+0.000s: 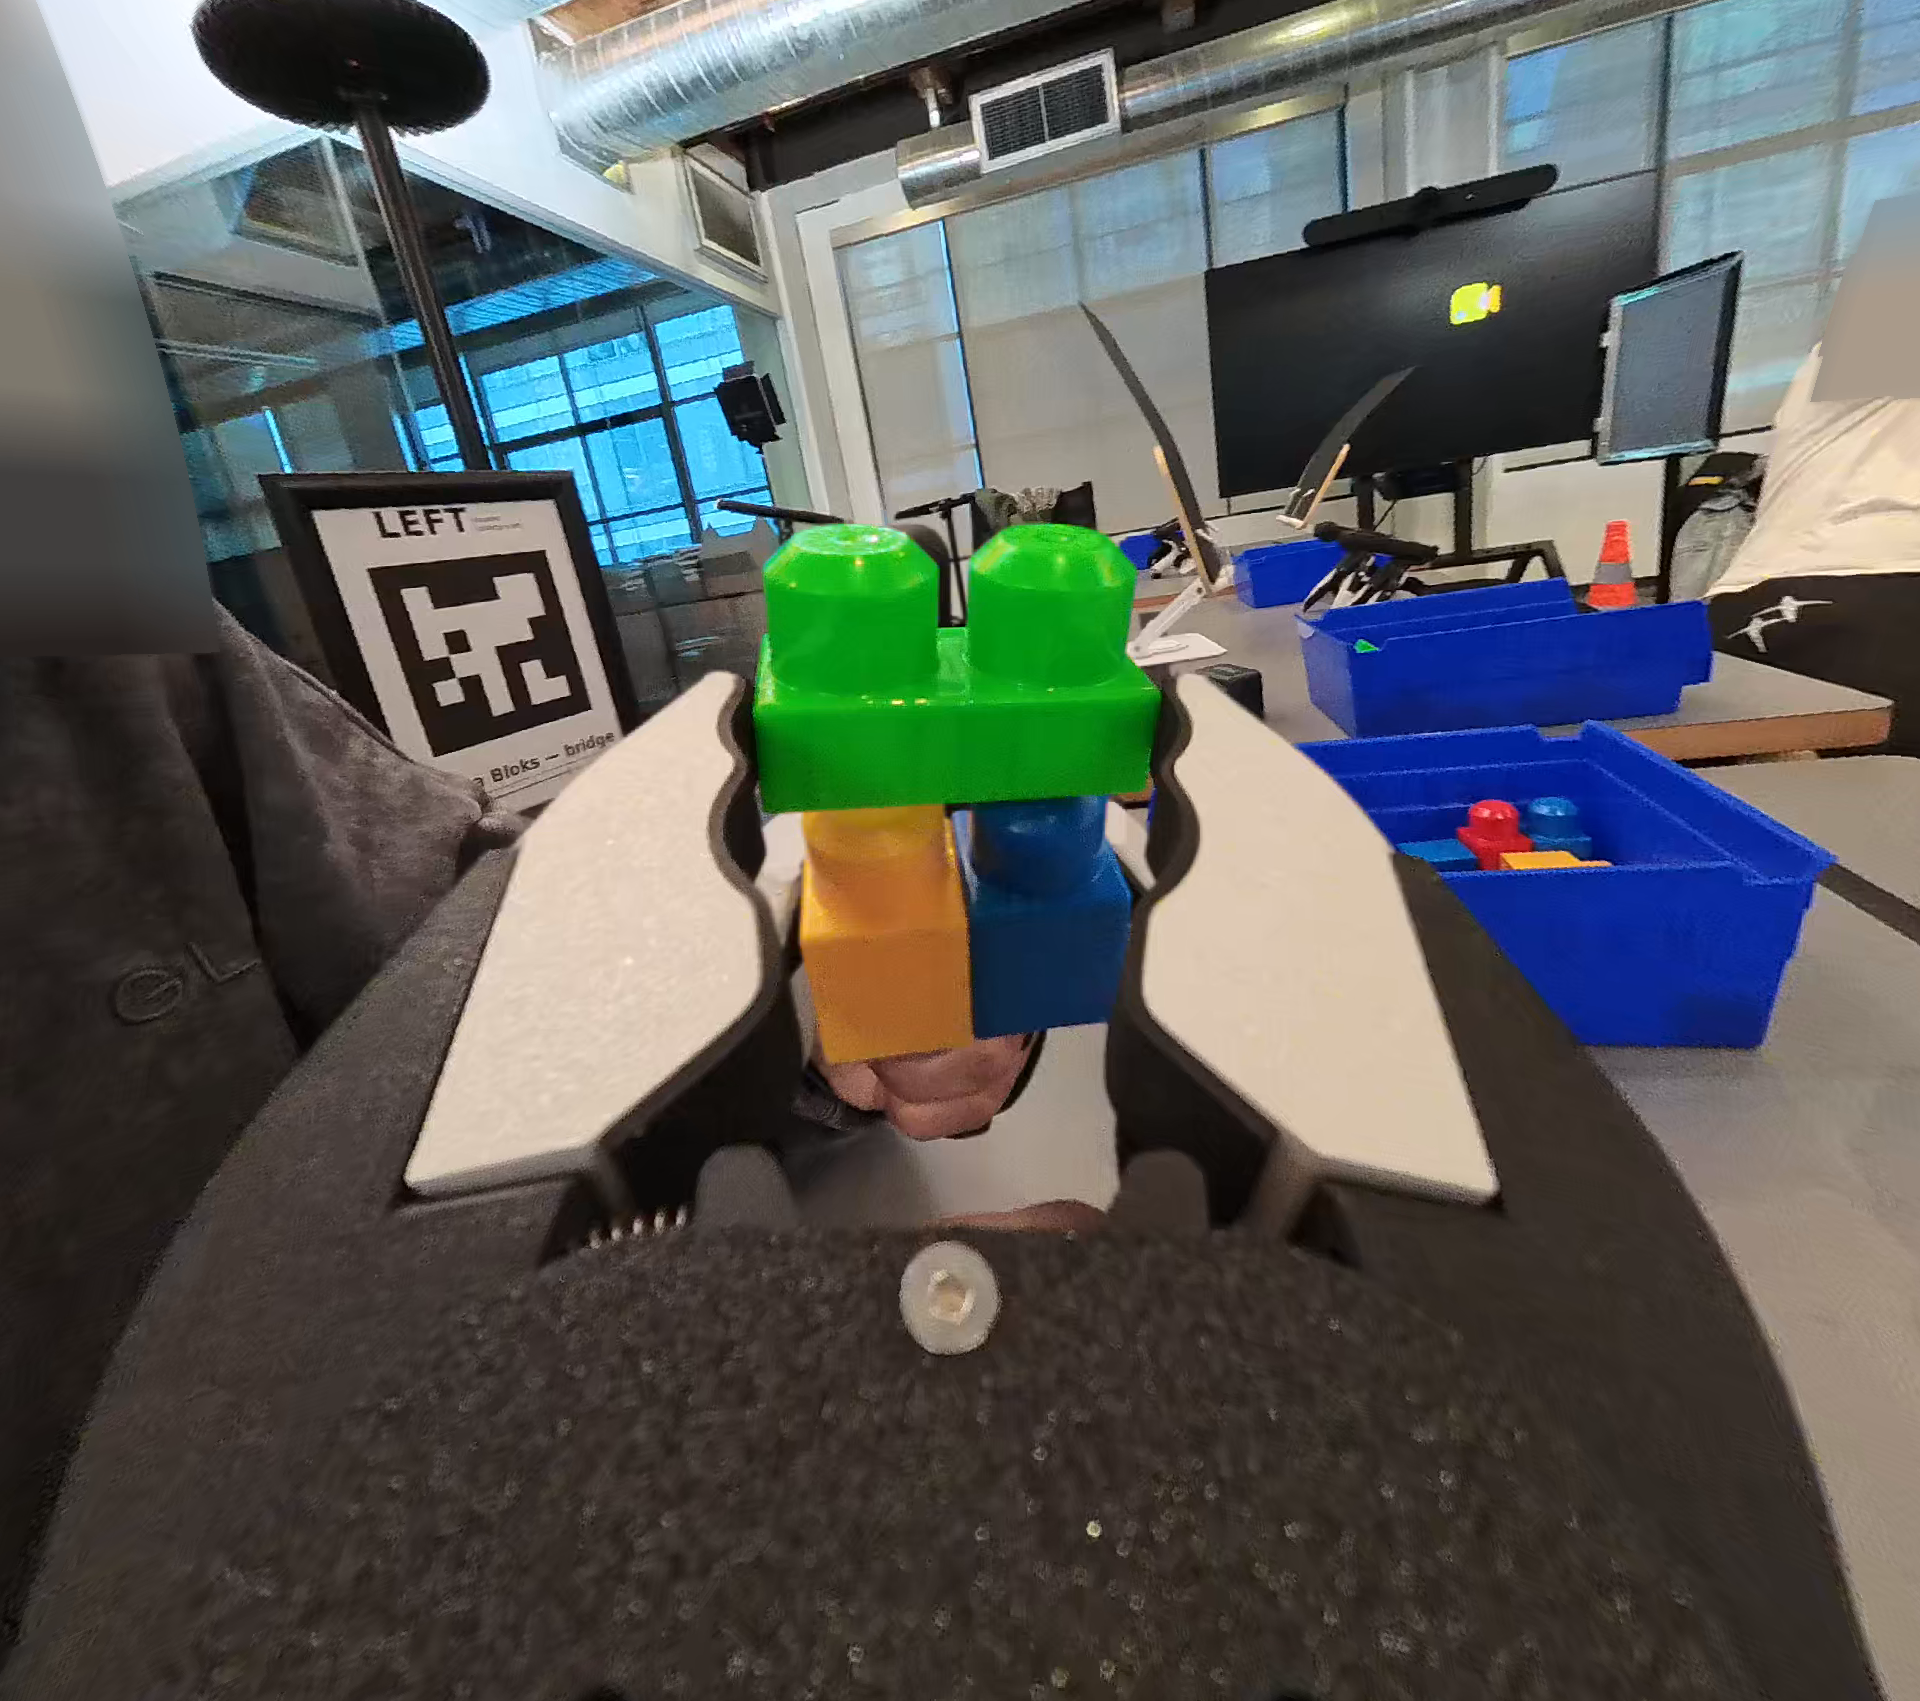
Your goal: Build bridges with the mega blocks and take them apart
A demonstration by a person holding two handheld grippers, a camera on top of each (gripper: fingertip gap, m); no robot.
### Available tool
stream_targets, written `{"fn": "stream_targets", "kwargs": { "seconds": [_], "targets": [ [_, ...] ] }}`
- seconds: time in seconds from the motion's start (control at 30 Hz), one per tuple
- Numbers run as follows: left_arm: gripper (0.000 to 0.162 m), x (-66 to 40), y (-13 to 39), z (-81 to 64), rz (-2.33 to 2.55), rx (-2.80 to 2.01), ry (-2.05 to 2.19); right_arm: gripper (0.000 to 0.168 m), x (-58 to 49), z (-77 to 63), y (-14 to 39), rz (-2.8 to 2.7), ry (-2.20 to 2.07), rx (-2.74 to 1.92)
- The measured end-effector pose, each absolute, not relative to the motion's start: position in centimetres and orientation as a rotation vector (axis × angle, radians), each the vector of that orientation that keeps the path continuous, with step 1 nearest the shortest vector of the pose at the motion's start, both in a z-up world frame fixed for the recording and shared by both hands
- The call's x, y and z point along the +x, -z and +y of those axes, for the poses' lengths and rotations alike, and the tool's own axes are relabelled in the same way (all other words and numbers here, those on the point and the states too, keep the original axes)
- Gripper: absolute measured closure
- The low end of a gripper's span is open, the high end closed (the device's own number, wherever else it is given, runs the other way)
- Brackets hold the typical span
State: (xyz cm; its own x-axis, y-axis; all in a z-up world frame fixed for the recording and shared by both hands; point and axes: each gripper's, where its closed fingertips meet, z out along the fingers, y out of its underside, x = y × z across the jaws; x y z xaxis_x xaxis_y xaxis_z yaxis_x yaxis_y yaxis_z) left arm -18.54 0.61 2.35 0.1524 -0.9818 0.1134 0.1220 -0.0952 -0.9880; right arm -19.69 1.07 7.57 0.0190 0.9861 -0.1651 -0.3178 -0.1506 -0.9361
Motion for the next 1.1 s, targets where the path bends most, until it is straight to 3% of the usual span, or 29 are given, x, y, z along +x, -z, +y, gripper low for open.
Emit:
{"fn": "stream_targets", "kwargs": {
  "seconds": [1.1],
  "targets": [
    [0.088, -16.9, -1.2, 0.0, 1.043, -1.291, 1.092, 0.096, -18.7, 0.1, -3.2, -0.995, -1.275, -1.323]
  ]
}}
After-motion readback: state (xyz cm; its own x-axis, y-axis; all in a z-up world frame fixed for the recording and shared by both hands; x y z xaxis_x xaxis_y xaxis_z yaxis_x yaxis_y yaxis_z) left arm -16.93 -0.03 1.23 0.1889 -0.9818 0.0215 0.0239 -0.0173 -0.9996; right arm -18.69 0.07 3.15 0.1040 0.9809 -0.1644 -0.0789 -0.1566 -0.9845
